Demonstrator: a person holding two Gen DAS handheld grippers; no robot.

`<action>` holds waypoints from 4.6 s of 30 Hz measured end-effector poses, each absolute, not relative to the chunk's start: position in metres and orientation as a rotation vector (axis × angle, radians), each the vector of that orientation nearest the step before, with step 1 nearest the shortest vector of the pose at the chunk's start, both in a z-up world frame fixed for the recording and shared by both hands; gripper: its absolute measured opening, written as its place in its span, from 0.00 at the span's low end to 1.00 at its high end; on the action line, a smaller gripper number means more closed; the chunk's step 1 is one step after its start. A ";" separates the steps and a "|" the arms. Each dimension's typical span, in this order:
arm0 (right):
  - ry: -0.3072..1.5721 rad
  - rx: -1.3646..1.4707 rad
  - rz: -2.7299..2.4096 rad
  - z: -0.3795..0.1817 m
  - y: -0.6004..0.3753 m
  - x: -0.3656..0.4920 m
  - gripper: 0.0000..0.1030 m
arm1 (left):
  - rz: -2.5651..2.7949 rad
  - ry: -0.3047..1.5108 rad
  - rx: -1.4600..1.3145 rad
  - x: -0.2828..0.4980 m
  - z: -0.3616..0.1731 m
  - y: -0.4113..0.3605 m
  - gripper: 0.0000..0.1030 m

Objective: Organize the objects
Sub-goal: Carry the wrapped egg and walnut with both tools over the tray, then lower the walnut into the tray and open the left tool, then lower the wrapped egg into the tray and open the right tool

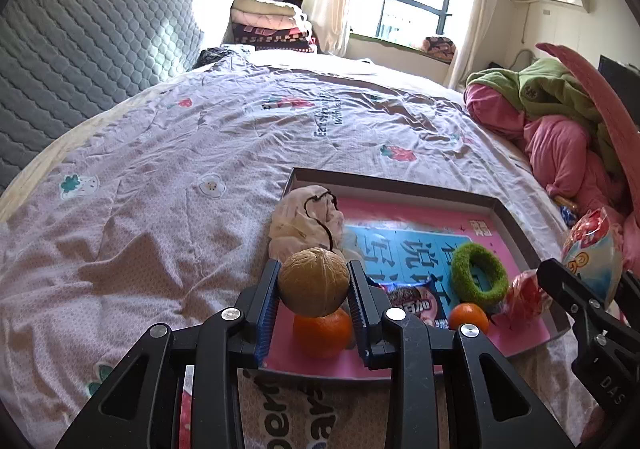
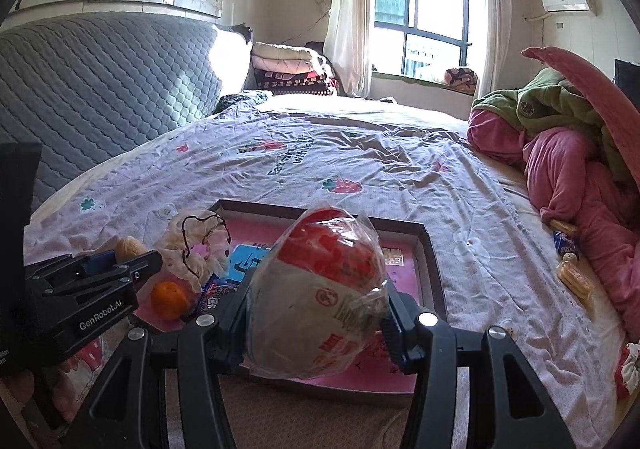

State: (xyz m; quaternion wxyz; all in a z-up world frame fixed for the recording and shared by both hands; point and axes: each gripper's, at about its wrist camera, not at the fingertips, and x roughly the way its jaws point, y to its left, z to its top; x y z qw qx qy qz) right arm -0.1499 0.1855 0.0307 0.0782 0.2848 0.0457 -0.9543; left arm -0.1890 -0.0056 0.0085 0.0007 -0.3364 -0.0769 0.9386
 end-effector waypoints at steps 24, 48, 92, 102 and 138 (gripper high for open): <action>0.302 0.961 -2.825 -0.010 0.181 -0.180 0.53 | 2.900 -0.095 -1.079 -0.212 -0.015 0.032 0.32; 0.556 0.935 -2.808 -0.025 0.161 -0.176 0.53 | 2.846 -0.008 -1.136 -0.208 -0.026 0.049 0.32; 0.577 0.983 -2.856 -0.022 0.168 -0.180 0.58 | 2.859 -0.025 -1.145 -0.204 -0.021 0.048 0.50; 0.539 0.963 -2.865 -0.014 0.171 -0.177 0.59 | 2.867 -0.027 -1.128 -0.201 -0.017 0.048 0.61; 0.329 0.852 -2.895 0.022 0.187 -0.154 0.73 | 2.956 -0.039 -1.002 -0.162 0.017 0.036 0.74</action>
